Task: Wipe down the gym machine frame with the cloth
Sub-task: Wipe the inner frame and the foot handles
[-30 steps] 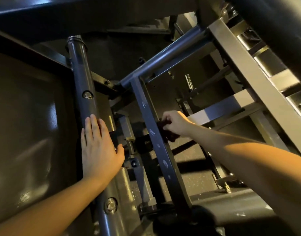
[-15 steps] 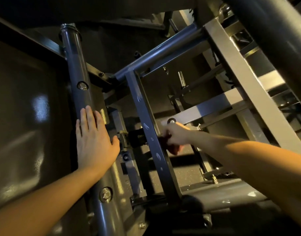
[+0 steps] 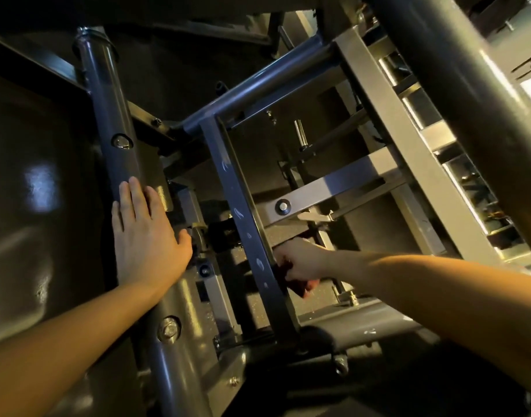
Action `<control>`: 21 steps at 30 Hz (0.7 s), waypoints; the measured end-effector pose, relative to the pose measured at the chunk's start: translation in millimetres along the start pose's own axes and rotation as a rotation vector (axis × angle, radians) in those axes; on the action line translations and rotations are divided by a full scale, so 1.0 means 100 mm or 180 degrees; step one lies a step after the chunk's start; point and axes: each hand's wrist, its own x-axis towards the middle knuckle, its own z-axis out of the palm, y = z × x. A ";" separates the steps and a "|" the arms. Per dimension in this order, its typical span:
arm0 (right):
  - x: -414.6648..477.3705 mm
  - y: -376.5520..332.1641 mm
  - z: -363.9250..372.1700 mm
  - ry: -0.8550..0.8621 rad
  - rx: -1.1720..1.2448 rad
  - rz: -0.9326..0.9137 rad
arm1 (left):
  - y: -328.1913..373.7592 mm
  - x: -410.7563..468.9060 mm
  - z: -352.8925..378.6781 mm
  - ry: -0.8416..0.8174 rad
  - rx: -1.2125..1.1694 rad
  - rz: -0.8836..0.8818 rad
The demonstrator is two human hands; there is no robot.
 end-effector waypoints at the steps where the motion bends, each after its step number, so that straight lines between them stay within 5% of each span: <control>1: 0.06 -0.03 -0.10 0.0296 0.0124 -0.0031 | 0.01 0.00 0.01 0.0023 0.0003 -0.0006; 4: 0.17 -0.11 -0.24 0.0719 0.0379 -0.0054 | 0.00 0.01 0.04 0.0069 -0.0005 0.0005; 8: -0.01 -0.01 0.12 -0.0592 -0.0306 0.0009 | 0.00 0.00 0.02 0.0043 0.0010 0.0006; 10: -0.04 0.05 0.24 -0.0782 -0.0550 -0.0088 | 0.00 0.01 0.01 0.0045 0.0004 0.0022; 15: 0.24 -0.10 -0.23 0.0741 0.0352 -0.0037 | -0.01 0.01 0.02 0.0066 0.0017 0.0040; 17: 0.21 -0.12 -0.24 0.0789 0.0349 -0.0031 | -0.02 0.01 0.03 0.0034 -0.0017 0.0058; 21: -0.03 -0.08 0.05 -0.0641 -0.0026 0.0135 | -0.03 0.01 0.05 0.0025 -0.0048 0.0071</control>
